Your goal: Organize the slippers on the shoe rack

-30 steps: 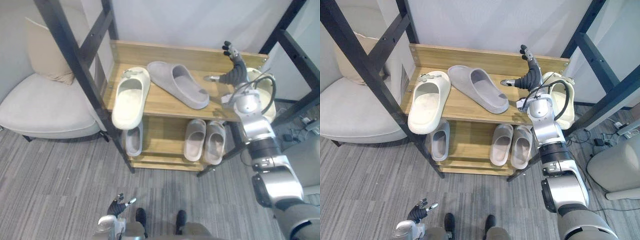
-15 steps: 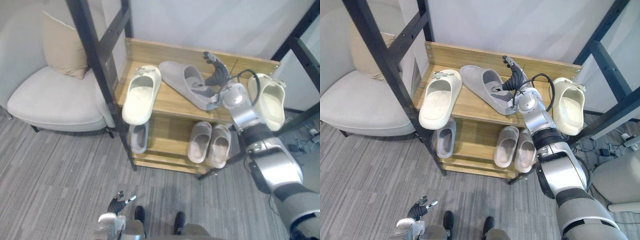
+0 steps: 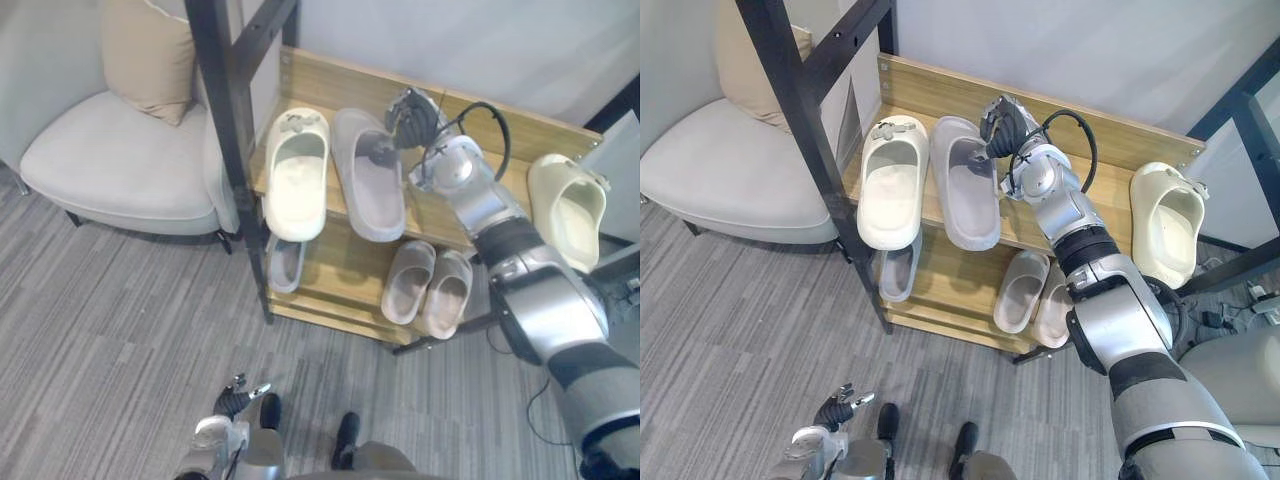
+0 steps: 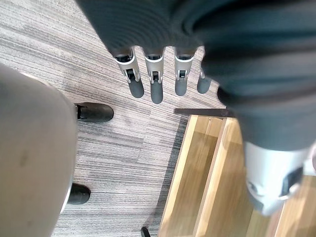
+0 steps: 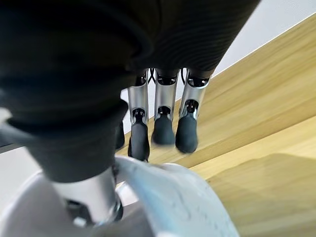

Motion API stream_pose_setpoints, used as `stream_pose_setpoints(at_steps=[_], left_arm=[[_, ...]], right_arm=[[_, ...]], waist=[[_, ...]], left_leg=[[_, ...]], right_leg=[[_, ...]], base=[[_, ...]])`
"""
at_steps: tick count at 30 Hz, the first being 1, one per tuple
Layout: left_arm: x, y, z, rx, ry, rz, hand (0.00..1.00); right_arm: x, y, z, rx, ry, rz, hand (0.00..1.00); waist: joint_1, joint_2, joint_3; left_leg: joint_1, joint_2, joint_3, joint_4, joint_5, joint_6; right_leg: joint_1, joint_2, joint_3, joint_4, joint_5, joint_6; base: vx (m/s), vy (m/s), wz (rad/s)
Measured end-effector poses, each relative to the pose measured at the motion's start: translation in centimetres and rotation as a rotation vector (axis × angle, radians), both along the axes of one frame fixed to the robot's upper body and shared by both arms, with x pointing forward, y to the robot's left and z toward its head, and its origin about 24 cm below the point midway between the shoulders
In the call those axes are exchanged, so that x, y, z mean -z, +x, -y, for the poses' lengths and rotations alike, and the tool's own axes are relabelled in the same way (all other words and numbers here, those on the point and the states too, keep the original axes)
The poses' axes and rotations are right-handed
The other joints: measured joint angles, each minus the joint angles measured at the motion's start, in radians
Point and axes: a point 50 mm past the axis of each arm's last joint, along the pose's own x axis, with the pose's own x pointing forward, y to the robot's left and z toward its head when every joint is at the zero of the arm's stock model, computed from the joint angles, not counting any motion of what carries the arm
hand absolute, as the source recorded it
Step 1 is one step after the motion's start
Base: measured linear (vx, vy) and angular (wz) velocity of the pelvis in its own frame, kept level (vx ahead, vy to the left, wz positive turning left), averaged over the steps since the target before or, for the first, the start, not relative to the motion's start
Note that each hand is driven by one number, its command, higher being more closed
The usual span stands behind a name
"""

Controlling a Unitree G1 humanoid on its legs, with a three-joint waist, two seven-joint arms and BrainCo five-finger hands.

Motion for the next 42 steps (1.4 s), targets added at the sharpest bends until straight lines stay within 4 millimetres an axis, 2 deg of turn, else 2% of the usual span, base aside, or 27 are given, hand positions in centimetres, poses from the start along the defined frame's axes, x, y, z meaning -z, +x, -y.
stream_pose_setpoints(at_steps=[3,7,9,12,19,23,32,37,39,40,42], left_arm=[[0.0,-0.1,0.0,-0.001,0.000,-0.001,0.00],[0.1,-0.4,-0.1,-0.005,0.001,-0.007,0.00],[0.2,-0.5,-0.1,-0.005,0.001,-0.010,0.00],[0.3,-1.0,-0.3,-0.010,0.006,-0.022,0.00],[0.5,-1.6,-0.5,-0.009,0.011,-0.037,0.00],[0.7,-1.9,-0.4,0.013,0.022,-0.056,0.00],[1.3,-3.0,0.2,0.042,0.027,-0.100,0.00],[1.5,-3.6,0.4,0.054,0.030,-0.121,0.00],[1.6,-3.6,0.4,0.061,0.033,-0.123,0.00],[1.6,-3.7,0.5,0.068,0.035,-0.130,0.00],[1.7,-3.9,0.6,0.070,0.034,-0.138,0.00]], right_arm=[[0.7,-0.5,0.7,-0.009,0.028,0.007,1.00],[3.8,-1.8,2.1,-0.014,0.070,-0.022,1.00],[4.4,-2.3,2.5,-0.014,0.095,-0.020,1.00],[5.6,-4.1,3.6,-0.019,0.127,0.006,1.00],[6.7,-8.7,5.2,-0.035,0.220,0.100,1.00],[6.6,-10.8,4.9,-0.083,0.251,0.159,1.00],[7.8,-15.4,3.9,-0.102,0.448,0.266,1.00],[10.2,-17.7,3.4,-0.084,0.525,0.213,1.00],[11.3,-18.3,2.7,-0.097,0.542,0.160,1.00],[12.7,-18.9,1.8,-0.118,0.558,0.088,1.00],[14.2,-19.7,0.6,-0.147,0.581,0.009,1.00]], waist=[[-0.005,0.000,0.000],[-0.017,0.000,0.000],[-0.024,0.000,0.000],[-0.061,0.000,0.000],[-0.088,0.004,-0.002],[-0.109,0.012,-0.015],[-0.118,0.032,-0.076],[-0.124,0.042,-0.104],[-0.125,0.043,-0.104],[-0.126,0.047,-0.110],[-0.127,0.052,-0.119]], left_leg=[[0.002,-0.001,0.002,0.000,0.000,0.000],[0.009,-0.004,0.018,-0.005,-0.001,-0.001],[0.014,-0.004,0.025,-0.005,-0.005,-0.006],[0.014,-0.004,0.027,-0.005,-0.009,-0.011],[0.029,-0.001,0.071,-0.005,-0.008,-0.009],[0.032,-0.003,0.079,-0.002,-0.008,-0.008],[0.048,-0.002,0.077,-0.006,-0.015,-0.006],[0.055,-0.005,0.076,-0.006,-0.019,-0.009],[0.064,-0.007,0.075,-0.006,-0.020,-0.011],[0.069,-0.008,0.074,-0.006,-0.022,-0.011],[0.068,-0.010,0.072,-0.006,-0.022,-0.010]], right_leg=[[0.000,-0.001,-0.001,0.001,0.000,0.000],[0.000,-0.004,0.013,0.003,0.000,0.000],[0.000,-0.004,0.022,0.004,0.001,0.001],[-0.001,-0.004,0.026,0.005,0.001,0.002],[-0.010,0.000,0.072,0.005,0.003,0.006],[-0.011,-0.002,0.077,0.003,0.004,0.007],[0.008,-0.003,0.078,0.002,0.002,0.009],[0.009,-0.008,0.077,0.003,0.001,0.009],[0.026,-0.007,0.075,-0.002,-0.004,0.016],[0.028,-0.008,0.074,-0.003,-0.007,0.020],[0.033,-0.010,0.072,-0.006,-0.008,0.019]], base=[[0.00,0.000,0.00],[-0.03,0.005,-0.09],[-0.03,0.005,-0.14],[-0.02,0.001,-0.04],[-0.01,0.003,-0.19],[0.00,0.002,-0.07],[-0.01,-0.003,0.00],[-0.01,0.000,0.00],[0.00,0.000,0.00],[-0.03,-0.005,0.03],[-0.02,0.000,0.05]])
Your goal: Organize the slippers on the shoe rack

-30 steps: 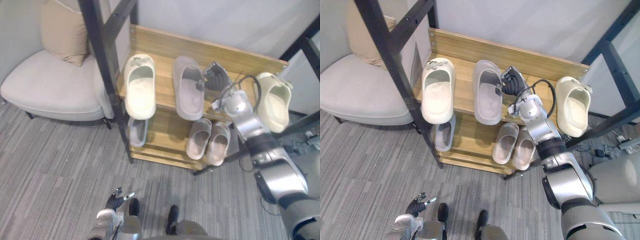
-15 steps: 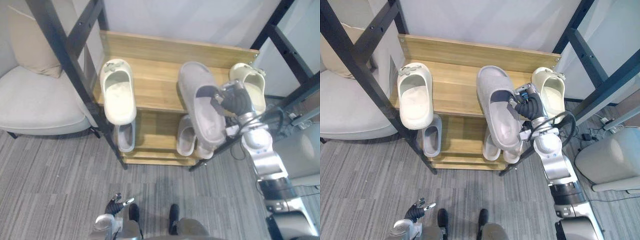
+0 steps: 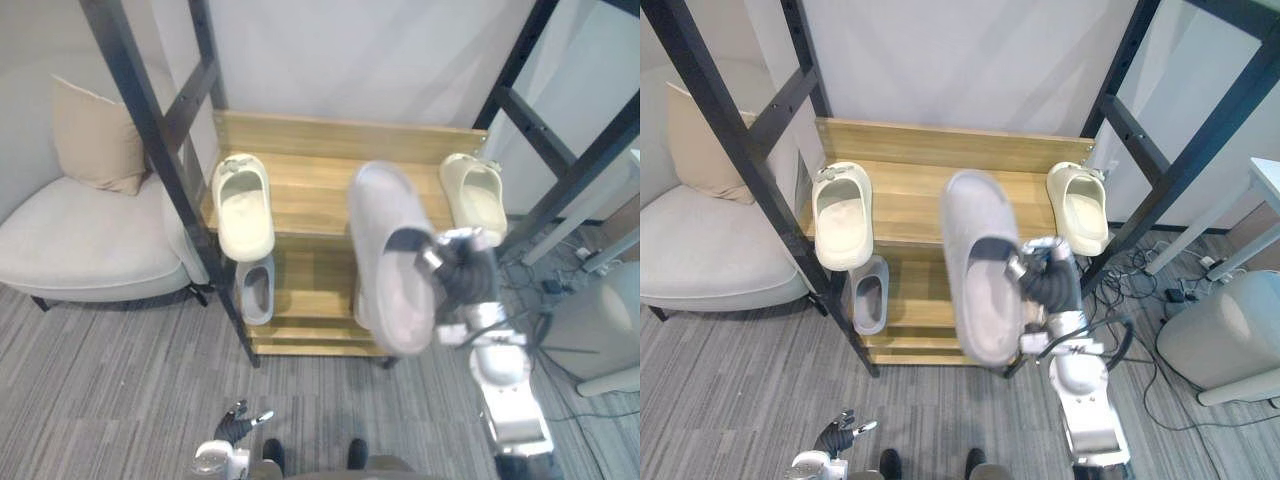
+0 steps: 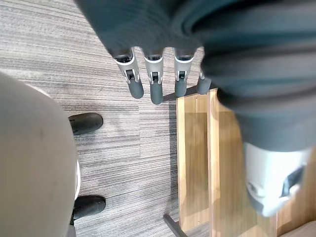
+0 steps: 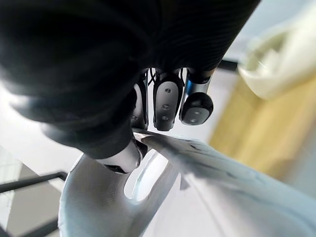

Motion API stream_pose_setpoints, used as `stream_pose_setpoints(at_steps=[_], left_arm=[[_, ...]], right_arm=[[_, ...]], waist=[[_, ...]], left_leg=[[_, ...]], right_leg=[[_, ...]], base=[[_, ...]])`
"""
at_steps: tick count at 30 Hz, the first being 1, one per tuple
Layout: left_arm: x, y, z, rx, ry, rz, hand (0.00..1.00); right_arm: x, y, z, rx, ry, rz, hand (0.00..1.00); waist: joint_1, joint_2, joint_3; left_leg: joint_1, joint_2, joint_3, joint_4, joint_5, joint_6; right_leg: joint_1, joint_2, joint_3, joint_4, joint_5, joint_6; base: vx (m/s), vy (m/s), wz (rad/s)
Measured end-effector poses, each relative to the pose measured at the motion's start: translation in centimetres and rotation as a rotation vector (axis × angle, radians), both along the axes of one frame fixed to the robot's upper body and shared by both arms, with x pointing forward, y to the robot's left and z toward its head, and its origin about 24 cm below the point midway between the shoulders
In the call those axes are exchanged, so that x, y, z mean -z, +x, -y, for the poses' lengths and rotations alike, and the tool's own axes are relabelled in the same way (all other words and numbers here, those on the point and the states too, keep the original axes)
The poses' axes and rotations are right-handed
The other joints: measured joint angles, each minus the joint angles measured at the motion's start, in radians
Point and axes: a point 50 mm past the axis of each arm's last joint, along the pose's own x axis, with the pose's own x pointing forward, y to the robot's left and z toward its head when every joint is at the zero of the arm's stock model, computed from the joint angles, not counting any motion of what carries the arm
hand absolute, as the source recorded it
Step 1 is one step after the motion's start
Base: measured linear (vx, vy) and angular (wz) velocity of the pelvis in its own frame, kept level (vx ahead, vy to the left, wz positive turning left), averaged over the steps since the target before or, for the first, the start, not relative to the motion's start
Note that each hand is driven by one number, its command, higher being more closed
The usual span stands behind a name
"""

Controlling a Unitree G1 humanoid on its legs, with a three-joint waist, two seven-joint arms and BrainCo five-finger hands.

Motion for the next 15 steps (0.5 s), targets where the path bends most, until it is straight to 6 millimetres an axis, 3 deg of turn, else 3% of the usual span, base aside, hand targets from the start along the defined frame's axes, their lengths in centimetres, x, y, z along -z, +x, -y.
stream_pose_setpoints(at_steps=[6,7,8,10,13,15], left_arm=[[0.1,0.0,0.3,0.030,0.003,-0.006,0.00],[0.0,0.1,0.5,0.038,0.001,-0.002,0.00],[0.0,0.5,0.7,0.058,0.002,0.006,0.00],[-0.4,1.7,0.9,0.079,0.005,0.036,0.00],[-1.5,4.7,1.7,0.090,-0.012,0.128,0.00],[-2.5,6.6,1.9,0.092,-0.014,0.191,0.00]], right_arm=[[6.1,-0.8,-2.7,-0.130,-0.065,-0.268,1.00],[7.2,-0.9,-2.9,-0.140,-0.083,-0.319,1.00],[7.9,-0.9,-3.0,-0.142,-0.105,-0.342,1.00],[8.1,-0.2,-3.1,-0.139,-0.121,-0.347,1.00],[6.6,2.8,-3.1,-0.119,-0.170,-0.274,1.00],[5.6,4.6,-3.3,-0.096,-0.201,-0.240,1.00]], waist=[[0.002,0.011,-0.007],[0.005,0.025,0.002],[0.007,0.022,0.010],[0.011,0.034,0.049],[0.007,0.090,0.150],[0.010,0.099,0.211]], left_leg=[[0.016,-0.002,-0.003,0.001,-0.006,0.005],[0.014,-0.001,0.001,0.007,-0.007,0.006],[-0.008,0.000,0.004,0.045,-0.019,0.007],[-0.129,0.013,0.005,0.247,-0.096,0.017],[-0.336,0.067,-0.010,0.538,-0.211,0.024],[-0.424,0.073,-0.027,0.620,-0.241,0.023]], right_leg=[[0.024,-0.001,-0.002,-0.006,-0.004,-0.002],[0.007,-0.004,0.002,0.025,-0.012,0.000],[-0.019,-0.010,0.005,0.072,-0.022,-0.008],[-0.094,-0.022,0.007,0.171,-0.054,-0.013],[-0.241,-0.010,0.002,0.348,-0.110,-0.019],[-0.330,-0.017,0.000,0.444,-0.157,-0.021]], base=[[0.00,-0.002,0.02],[0.01,-0.006,-0.04],[-0.03,-0.017,-0.04],[-0.10,-0.031,-0.02],[-0.23,0.003,0.06],[-0.27,0.003,0.16]])
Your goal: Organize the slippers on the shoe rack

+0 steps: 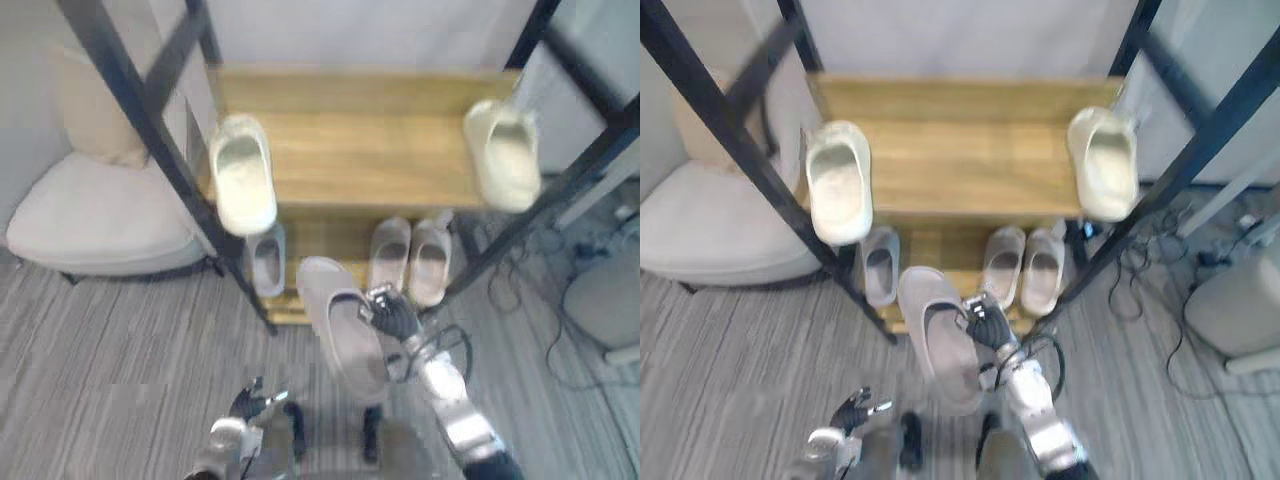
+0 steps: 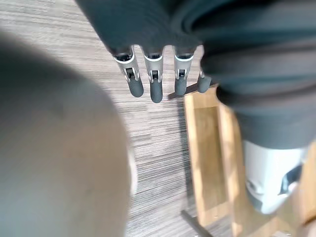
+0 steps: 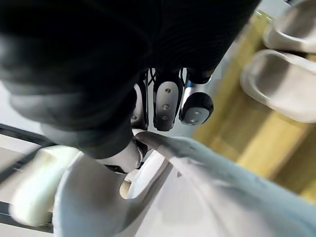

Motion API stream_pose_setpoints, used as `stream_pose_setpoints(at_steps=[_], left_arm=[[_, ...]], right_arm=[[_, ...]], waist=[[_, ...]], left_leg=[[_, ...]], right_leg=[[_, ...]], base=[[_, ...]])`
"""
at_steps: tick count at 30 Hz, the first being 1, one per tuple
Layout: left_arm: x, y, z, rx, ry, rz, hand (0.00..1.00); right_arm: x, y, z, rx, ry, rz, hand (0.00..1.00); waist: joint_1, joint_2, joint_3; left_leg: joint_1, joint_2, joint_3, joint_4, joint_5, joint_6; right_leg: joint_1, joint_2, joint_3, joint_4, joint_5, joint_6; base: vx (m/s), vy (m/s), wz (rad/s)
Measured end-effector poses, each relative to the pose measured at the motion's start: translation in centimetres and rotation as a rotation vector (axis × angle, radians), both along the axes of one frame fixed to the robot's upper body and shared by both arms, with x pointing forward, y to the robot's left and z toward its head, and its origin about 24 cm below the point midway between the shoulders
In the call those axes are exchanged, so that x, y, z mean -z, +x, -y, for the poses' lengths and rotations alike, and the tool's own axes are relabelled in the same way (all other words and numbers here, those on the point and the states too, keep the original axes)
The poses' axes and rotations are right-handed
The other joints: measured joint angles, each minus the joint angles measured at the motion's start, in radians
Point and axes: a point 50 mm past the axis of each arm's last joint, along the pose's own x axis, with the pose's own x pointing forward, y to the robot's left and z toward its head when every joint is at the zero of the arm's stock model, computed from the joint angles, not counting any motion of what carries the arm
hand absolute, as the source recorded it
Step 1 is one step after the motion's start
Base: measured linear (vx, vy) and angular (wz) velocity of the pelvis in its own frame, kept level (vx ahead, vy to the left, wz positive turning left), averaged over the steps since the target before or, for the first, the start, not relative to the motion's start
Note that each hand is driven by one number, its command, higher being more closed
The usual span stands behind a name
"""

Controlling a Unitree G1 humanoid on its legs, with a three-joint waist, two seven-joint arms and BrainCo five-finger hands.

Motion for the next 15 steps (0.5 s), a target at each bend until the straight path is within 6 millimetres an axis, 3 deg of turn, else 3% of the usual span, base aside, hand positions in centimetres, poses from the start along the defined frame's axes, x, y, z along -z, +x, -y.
stream_pose_setpoints(at_steps=[5,8,10,15], left_arm=[[-2.2,3.1,0.1,-0.035,-0.024,0.148,0.00],[-3.3,4.5,0.0,-0.066,-0.032,0.216,0.00],[-4.6,6.0,-0.5,-0.127,-0.056,0.286,0.00],[-7.5,8.4,-0.8,-0.229,-0.116,0.439,0.00]], right_arm=[[-4.1,3.6,0.3,0.049,-0.041,0.164,1.00],[-6.7,5.3,1.2,0.113,-0.041,0.253,1.00],[-9.9,6.4,1.7,0.163,-0.032,0.370,1.00],[-14.6,7.4,2.5,0.227,0.001,0.530,1.00]], waist=[[0.008,0.016,0.070],[0.010,0.025,0.079],[0.011,0.026,0.087],[0.051,0.024,0.103]], left_leg=[[-0.215,0.017,0.002,0.108,0.000,-0.001],[-0.335,0.032,0.002,0.216,-0.027,0.010],[-0.469,0.040,-0.007,0.349,-0.064,0.014],[-0.667,0.049,-0.028,0.522,-0.114,0.024]], right_leg=[[-0.220,-0.014,-0.003,0.126,-0.014,-0.006],[-0.342,-0.028,-0.002,0.238,-0.042,-0.018],[-0.479,-0.047,0.004,0.386,-0.089,-0.014],[-0.673,-0.076,0.004,0.583,-0.165,-0.022]], base=[[-0.22,0.002,0.05],[-0.14,0.035,-0.04],[-0.13,0.024,0.06],[-0.10,0.002,0.11]])
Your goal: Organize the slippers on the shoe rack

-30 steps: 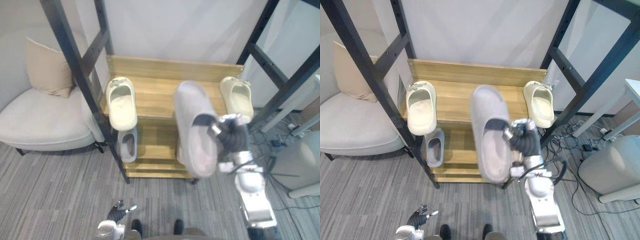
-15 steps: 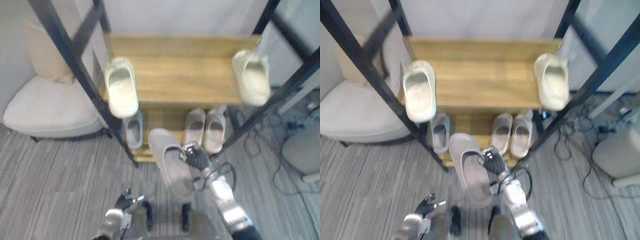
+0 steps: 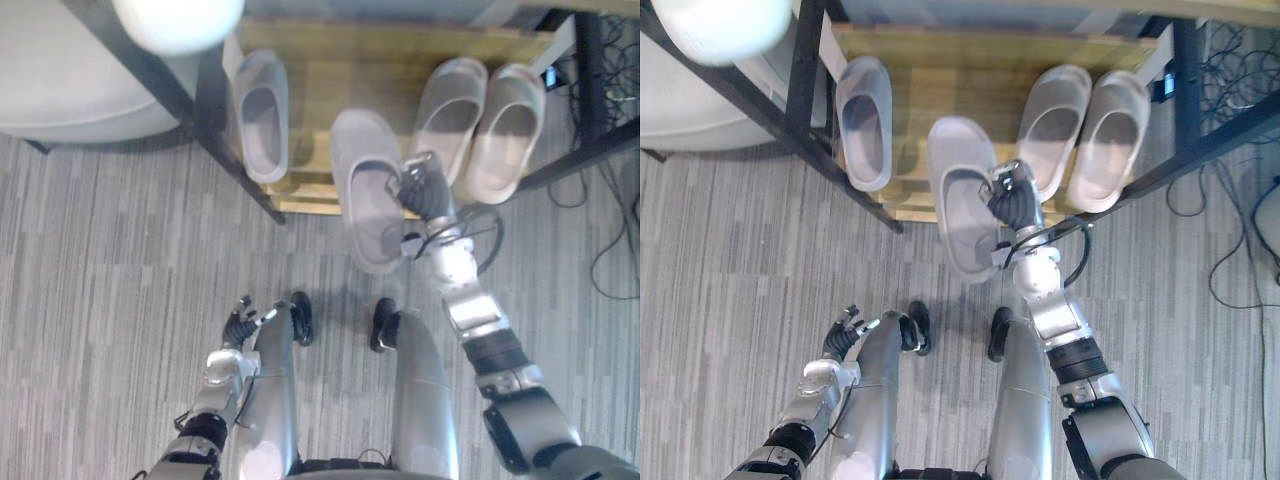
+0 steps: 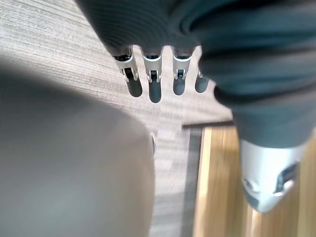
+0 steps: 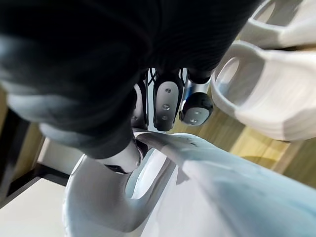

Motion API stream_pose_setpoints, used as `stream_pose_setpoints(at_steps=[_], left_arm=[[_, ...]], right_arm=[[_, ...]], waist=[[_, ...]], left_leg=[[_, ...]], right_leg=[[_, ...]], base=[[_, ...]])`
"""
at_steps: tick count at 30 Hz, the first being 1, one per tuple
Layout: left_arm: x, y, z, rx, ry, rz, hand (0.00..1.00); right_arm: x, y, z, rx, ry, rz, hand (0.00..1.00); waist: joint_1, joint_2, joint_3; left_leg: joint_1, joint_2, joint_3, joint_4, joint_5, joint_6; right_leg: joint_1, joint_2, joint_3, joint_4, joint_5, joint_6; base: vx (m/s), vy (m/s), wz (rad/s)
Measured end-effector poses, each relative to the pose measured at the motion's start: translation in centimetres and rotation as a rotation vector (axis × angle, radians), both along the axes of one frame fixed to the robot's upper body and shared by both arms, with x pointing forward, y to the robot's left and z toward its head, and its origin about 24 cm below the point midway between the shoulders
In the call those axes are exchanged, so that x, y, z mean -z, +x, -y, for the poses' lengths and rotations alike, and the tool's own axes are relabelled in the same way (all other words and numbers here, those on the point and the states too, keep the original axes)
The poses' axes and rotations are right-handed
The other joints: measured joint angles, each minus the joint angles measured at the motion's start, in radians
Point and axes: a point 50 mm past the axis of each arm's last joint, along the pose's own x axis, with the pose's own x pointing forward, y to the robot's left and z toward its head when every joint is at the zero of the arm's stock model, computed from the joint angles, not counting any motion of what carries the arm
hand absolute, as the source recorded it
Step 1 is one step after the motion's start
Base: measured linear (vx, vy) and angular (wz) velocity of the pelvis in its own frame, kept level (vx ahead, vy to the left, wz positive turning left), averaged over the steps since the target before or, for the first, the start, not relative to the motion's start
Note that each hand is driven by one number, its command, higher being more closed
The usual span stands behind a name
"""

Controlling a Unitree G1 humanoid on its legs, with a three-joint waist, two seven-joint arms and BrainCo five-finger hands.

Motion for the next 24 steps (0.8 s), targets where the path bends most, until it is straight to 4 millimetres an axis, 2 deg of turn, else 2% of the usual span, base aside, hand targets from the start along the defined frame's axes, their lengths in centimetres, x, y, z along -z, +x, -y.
stream_pose_setpoints(at_steps=[4,10,14,18,24], left_arm=[[-2.1,1.4,-0.1,-0.042,-0.031,0.101,0.00],[-3.8,2.1,0.1,-0.067,-0.076,0.200,0.00],[-4.4,2.4,0.3,-0.077,-0.105,0.236,0.00],[-5.0,2.7,0.4,-0.081,-0.127,0.262,0.00],[-5.0,2.7,0.1,-0.094,-0.113,0.259,0.00]], right_arm=[[-2.9,0.3,0.2,0.028,0.029,0.091,1.00],[-5.9,1.5,1.3,0.073,0.032,0.139,1.00],[-7.2,2.5,2.8,0.127,0.077,0.138,1.00],[-9.9,3.2,3.7,0.155,0.105,0.167,1.00],[-11.2,4.0,4.7,0.184,0.143,0.147,1.00]], waist=[[0.018,-0.008,0.011],[0.046,-0.011,0.014],[0.059,-0.011,0.014],[0.065,-0.011,0.013],[0.084,-0.011,0.008]], left_leg=[[-0.108,-0.003,-0.017,0.085,-0.018,0.001],[-0.200,-0.008,-0.023,0.142,-0.027,-0.007],[-0.236,-0.016,-0.038,0.167,-0.028,-0.005],[-0.273,-0.030,-0.049,0.179,-0.029,-0.006],[-0.297,-0.037,-0.065,0.179,-0.026,-0.013]], right_leg=[[-0.100,-0.023,-0.004,0.104,-0.042,-0.008],[-0.191,-0.047,-0.005,0.179,-0.078,-0.013],[-0.215,-0.062,-0.017,0.212,-0.093,-0.022],[-0.245,-0.082,-0.029,0.241,-0.112,-0.027],[-0.254,-0.092,-0.052,0.248,-0.125,-0.036]], base=[[-0.03,-0.015,0.16],[0.01,-0.030,0.10],[0.04,-0.030,0.15],[0.05,-0.034,0.16],[0.05,-0.024,0.10]])
